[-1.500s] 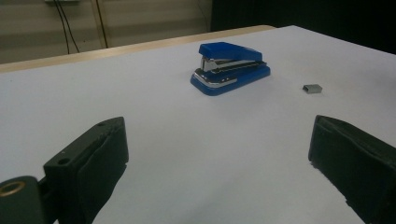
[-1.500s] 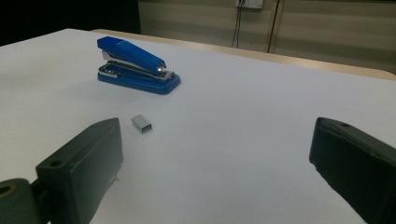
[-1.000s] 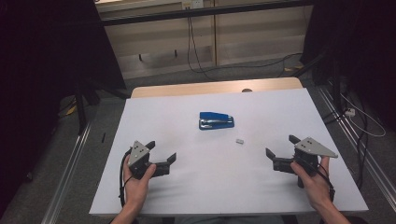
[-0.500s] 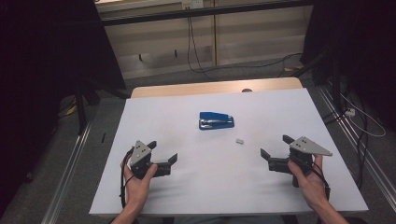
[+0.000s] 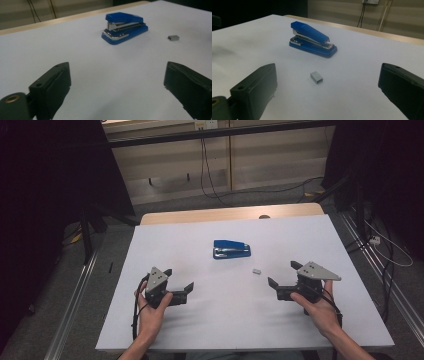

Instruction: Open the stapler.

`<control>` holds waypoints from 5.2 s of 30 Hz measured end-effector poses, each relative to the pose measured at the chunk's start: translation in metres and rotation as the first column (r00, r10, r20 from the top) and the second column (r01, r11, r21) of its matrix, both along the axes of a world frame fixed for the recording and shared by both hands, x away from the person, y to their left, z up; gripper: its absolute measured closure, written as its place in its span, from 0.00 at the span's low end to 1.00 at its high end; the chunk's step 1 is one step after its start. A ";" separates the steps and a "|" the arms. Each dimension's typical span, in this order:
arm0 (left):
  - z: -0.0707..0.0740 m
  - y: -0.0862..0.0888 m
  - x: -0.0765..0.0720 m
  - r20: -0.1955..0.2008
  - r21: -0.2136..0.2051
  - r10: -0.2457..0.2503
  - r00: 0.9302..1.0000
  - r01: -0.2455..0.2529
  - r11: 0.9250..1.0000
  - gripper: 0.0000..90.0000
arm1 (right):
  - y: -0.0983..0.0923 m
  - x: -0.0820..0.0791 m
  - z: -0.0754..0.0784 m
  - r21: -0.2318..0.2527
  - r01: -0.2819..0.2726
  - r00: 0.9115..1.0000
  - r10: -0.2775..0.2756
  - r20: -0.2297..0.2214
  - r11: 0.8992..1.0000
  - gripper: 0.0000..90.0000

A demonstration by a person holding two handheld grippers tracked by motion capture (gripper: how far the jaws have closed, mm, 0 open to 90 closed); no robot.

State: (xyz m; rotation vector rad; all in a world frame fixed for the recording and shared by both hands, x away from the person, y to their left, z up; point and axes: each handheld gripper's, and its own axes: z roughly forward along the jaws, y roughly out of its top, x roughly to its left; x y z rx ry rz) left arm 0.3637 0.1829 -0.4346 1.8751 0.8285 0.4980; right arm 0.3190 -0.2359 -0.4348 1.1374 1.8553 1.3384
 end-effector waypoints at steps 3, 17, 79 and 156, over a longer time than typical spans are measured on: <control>-0.001 -0.005 0.003 0.004 0.010 0.005 1.000 -0.005 1.000 0.10 | 0.005 0.005 0.001 0.010 -0.005 1.000 0.005 0.003 1.000 0.02; 0.008 -0.023 0.015 0.018 -0.024 -0.069 0.997 0.069 0.997 0.07 | 0.027 0.026 0.007 0.018 -0.074 0.997 0.074 -0.016 0.997 0.05; 0.011 -0.083 0.112 0.051 0.018 -0.058 0.997 0.057 0.998 0.03 | 0.098 0.116 -0.002 0.056 -0.201 0.978 0.204 -0.052 0.978 0.59; -0.023 -0.084 0.135 -0.086 0.066 -0.066 0.994 0.072 0.995 1.00 | 0.132 0.153 -0.022 -0.113 -0.230 0.951 0.199 -0.235 0.967 1.00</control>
